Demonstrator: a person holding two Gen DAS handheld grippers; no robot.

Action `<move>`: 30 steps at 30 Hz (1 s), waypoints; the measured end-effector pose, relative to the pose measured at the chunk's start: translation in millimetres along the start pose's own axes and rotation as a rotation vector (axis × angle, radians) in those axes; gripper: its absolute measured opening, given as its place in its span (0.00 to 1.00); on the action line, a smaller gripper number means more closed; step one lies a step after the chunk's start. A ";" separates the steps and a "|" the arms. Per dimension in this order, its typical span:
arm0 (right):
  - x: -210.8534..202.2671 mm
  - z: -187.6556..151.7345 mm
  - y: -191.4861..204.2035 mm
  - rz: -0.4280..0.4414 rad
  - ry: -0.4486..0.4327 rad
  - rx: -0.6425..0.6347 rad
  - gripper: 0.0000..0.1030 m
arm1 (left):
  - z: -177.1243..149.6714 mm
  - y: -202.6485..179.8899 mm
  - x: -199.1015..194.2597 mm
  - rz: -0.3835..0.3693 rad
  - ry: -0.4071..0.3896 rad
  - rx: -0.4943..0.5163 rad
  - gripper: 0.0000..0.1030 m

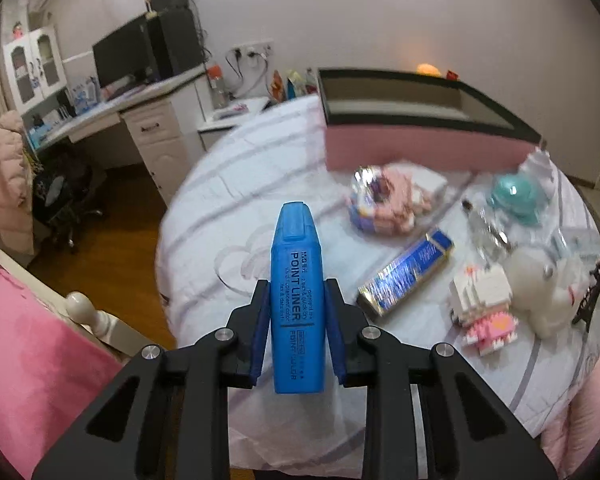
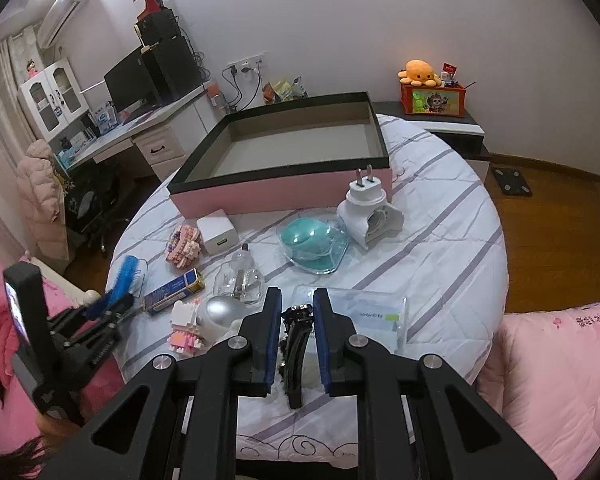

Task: Organize rigid objects
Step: 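Grasp the blue highlighter with the left tool, then carry the highlighter and hair clip into the box with both tools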

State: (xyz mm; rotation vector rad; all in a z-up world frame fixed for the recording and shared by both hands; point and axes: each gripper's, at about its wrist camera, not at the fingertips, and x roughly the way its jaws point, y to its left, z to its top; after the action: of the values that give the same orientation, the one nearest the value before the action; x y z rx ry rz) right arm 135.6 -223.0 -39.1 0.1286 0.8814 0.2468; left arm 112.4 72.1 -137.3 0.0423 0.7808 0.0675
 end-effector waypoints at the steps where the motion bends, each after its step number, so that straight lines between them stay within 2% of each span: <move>1: -1.5 1.4 -0.7 0.002 -0.005 0.002 0.16 | 4.2 1.1 -2.3 0.003 -0.004 -0.004 0.25; 6: -9.2 12.6 -2.5 -0.002 -0.045 0.000 0.16 | 28.5 -8.1 -15.4 -0.004 -0.067 0.015 0.25; 9: -15.2 20.4 -2.9 -0.003 -0.076 -0.001 0.15 | 43.8 -17.2 -24.6 0.023 -0.113 0.017 0.25; 16: -30.5 39.8 -0.3 -0.020 -0.156 -0.021 0.13 | 74.1 -25.1 -35.7 -0.007 -0.164 0.008 0.25; 18: -30.0 41.4 0.7 -0.043 -0.156 -0.035 0.13 | 78.0 -27.5 -36.6 -0.021 -0.165 0.006 0.25; 20: -24.9 37.9 -0.9 -0.064 -0.133 -0.040 0.13 | 76.9 -28.9 -36.5 -0.031 -0.163 0.009 0.25; 24: -0.1 18.9 -11.5 -0.069 -0.020 0.001 0.18 | 73.9 -32.6 -28.9 -0.034 -0.135 0.025 0.25; 27: 31.7 2.0 -15.0 -0.071 0.115 0.031 0.19 | 70.0 -34.3 -21.7 -0.037 -0.111 0.035 0.25; 28: 38.9 -2.1 -15.0 -0.062 0.140 0.040 0.21 | 68.7 -34.1 -20.7 -0.037 -0.107 0.037 0.25; 30: 40.2 -3.8 -12.0 -0.044 0.137 0.044 0.37 | 66.0 -33.5 -19.5 -0.033 -0.098 0.042 0.25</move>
State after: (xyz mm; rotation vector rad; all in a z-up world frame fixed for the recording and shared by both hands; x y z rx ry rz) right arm 159.2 -223.8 -74.1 0.1338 1.0253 0.1970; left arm 146.6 36.3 -78.9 0.0719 0.6843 0.0177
